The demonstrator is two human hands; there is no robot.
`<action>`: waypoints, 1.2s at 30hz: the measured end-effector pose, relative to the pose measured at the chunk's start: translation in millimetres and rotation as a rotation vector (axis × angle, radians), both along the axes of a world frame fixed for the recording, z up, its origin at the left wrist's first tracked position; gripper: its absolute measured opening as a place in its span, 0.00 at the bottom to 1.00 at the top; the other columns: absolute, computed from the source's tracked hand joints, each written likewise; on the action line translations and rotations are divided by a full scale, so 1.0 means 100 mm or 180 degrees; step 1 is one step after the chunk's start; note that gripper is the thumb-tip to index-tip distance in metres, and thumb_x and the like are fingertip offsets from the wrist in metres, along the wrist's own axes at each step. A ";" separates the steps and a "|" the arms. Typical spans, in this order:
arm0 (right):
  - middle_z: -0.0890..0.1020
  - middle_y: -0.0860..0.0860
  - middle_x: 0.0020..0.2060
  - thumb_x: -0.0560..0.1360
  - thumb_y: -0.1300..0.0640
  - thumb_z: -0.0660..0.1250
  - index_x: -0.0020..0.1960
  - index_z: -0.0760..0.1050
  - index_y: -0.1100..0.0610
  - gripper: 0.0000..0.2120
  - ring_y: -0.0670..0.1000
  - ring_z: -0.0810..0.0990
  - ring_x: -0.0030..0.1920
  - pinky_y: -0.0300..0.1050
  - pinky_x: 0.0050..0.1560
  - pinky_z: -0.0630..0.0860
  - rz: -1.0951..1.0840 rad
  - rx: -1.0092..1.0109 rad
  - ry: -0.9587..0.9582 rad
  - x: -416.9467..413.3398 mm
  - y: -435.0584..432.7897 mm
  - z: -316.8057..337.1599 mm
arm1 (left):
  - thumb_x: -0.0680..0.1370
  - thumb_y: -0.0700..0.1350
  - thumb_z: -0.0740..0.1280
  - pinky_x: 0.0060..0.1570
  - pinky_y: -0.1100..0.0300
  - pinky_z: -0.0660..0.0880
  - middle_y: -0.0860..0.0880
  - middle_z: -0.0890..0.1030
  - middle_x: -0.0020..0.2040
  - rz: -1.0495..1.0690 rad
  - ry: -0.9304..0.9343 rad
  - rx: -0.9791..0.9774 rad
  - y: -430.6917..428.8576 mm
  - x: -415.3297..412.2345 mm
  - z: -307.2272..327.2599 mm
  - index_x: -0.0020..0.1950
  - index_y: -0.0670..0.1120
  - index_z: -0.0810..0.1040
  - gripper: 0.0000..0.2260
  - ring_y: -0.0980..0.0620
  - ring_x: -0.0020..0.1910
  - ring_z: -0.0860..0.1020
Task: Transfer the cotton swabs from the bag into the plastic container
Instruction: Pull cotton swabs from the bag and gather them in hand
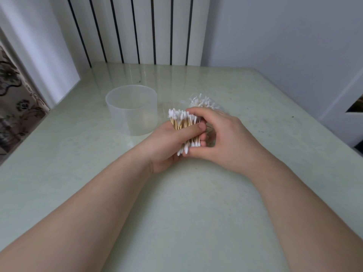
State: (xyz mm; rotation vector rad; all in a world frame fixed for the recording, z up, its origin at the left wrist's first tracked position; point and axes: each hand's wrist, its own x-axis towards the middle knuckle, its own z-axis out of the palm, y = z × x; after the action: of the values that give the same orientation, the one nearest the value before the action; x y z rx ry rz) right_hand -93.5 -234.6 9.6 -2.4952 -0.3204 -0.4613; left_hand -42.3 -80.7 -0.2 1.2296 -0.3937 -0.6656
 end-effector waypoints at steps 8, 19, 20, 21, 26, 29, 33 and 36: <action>0.78 0.41 0.55 0.65 0.49 0.80 0.68 0.71 0.43 0.34 0.41 0.80 0.45 0.32 0.43 0.73 -0.0194 0.0065 0.0310 -0.02 -0.07 0.02 | 0.82 0.45 0.67 0.31 0.60 0.76 0.50 0.76 0.32 0.0979 -0.0281 0.0361 0.01 0.09 0.00 0.41 0.47 0.76 0.10 0.54 0.29 0.76; 0.82 0.47 0.59 0.70 0.44 0.73 0.65 0.77 0.48 0.25 0.52 0.78 0.60 0.42 0.61 0.70 -0.0683 -0.0785 -0.0024 0.11 -0.04 -0.13 | 0.80 0.45 0.71 0.31 0.60 0.76 0.49 0.77 0.31 0.1346 -0.0239 0.0331 0.00 0.14 -0.06 0.40 0.47 0.77 0.09 0.52 0.29 0.76; 0.83 0.47 0.57 0.70 0.43 0.72 0.63 0.78 0.48 0.23 0.52 0.78 0.59 0.42 0.60 0.71 -0.0691 -0.0883 0.0016 0.13 -0.03 -0.15 | 0.80 0.45 0.71 0.31 0.60 0.76 0.49 0.77 0.31 0.1327 -0.0241 0.0332 0.00 0.14 -0.06 0.41 0.47 0.77 0.09 0.52 0.28 0.76; 0.83 0.47 0.55 0.69 0.43 0.72 0.60 0.79 0.48 0.21 0.52 0.79 0.57 0.42 0.57 0.72 -0.0698 -0.0983 0.0060 0.14 -0.03 -0.16 | 0.80 0.45 0.71 0.31 0.60 0.77 0.49 0.77 0.30 0.1301 -0.0254 0.0338 0.00 0.13 -0.06 0.41 0.46 0.77 0.08 0.53 0.28 0.76; 0.82 0.50 0.51 0.72 0.55 0.71 0.58 0.80 0.49 0.15 0.54 0.79 0.54 0.45 0.53 0.74 -0.0730 -0.1135 0.0221 0.16 -0.01 -0.13 | 0.80 0.44 0.70 0.35 0.56 0.77 0.48 0.77 0.31 0.1134 -0.0540 0.0473 0.00 0.13 -0.08 0.40 0.45 0.77 0.09 0.51 0.30 0.77; 0.79 0.46 0.46 0.72 0.57 0.69 0.57 0.80 0.46 0.14 0.52 0.79 0.52 0.44 0.49 0.73 -0.0659 -0.1080 0.0294 0.16 0.00 -0.13 | 0.80 0.44 0.70 0.40 0.48 0.75 0.44 0.79 0.32 0.0982 -0.0820 0.0603 0.00 0.13 -0.10 0.39 0.43 0.79 0.11 0.45 0.34 0.76; 0.77 0.43 0.39 0.73 0.51 0.69 0.50 0.80 0.44 0.06 0.51 0.80 0.46 0.42 0.41 0.70 -0.0738 -0.0984 0.0249 0.13 -0.02 -0.09 | 0.81 0.44 0.70 0.40 0.41 0.77 0.39 0.82 0.35 0.0879 -0.1031 0.0711 -0.01 0.10 -0.11 0.41 0.36 0.81 0.13 0.42 0.36 0.79; 0.83 0.49 0.39 0.74 0.48 0.68 0.56 0.80 0.42 0.12 0.55 0.80 0.42 0.47 0.41 0.77 -0.0905 -0.0982 0.0114 0.10 -0.05 -0.06 | 0.81 0.46 0.70 0.38 0.44 0.78 0.35 0.84 0.39 0.1083 -0.1128 0.0807 -0.01 0.10 -0.13 0.44 0.36 0.83 0.13 0.41 0.33 0.78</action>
State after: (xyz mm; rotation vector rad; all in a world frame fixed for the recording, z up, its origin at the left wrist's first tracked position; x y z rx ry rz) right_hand -83.2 -239.7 4.1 -2.8632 -0.0200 -0.5114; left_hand -32.3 -81.6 -12.8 1.6189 -0.3867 -0.2058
